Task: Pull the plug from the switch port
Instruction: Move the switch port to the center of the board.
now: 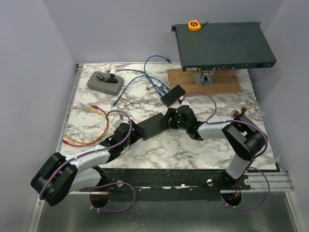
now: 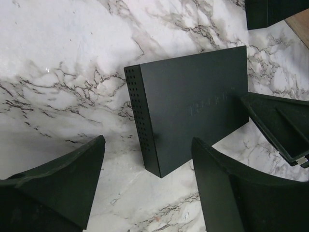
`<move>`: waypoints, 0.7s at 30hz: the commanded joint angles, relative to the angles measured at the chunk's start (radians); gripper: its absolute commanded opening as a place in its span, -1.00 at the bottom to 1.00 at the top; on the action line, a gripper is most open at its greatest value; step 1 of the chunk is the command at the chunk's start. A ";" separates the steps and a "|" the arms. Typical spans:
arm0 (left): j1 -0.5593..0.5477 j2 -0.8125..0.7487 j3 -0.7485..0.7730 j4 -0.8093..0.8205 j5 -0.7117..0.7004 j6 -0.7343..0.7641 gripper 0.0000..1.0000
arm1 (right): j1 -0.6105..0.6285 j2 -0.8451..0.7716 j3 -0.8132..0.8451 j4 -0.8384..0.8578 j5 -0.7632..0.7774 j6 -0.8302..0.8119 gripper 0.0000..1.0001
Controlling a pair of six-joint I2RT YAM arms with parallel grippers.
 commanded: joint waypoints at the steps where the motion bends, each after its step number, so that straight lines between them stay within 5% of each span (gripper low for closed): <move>1: -0.006 0.062 0.034 0.054 0.069 0.020 0.31 | -0.006 0.027 -0.006 0.038 -0.040 -0.018 0.33; 10: -0.017 0.224 0.124 0.109 0.177 0.087 -0.10 | -0.009 -0.033 -0.113 0.055 -0.035 0.008 -0.28; 21: -0.142 0.461 0.334 0.168 0.211 0.140 -0.26 | -0.108 -0.164 -0.258 0.001 -0.026 0.081 -0.37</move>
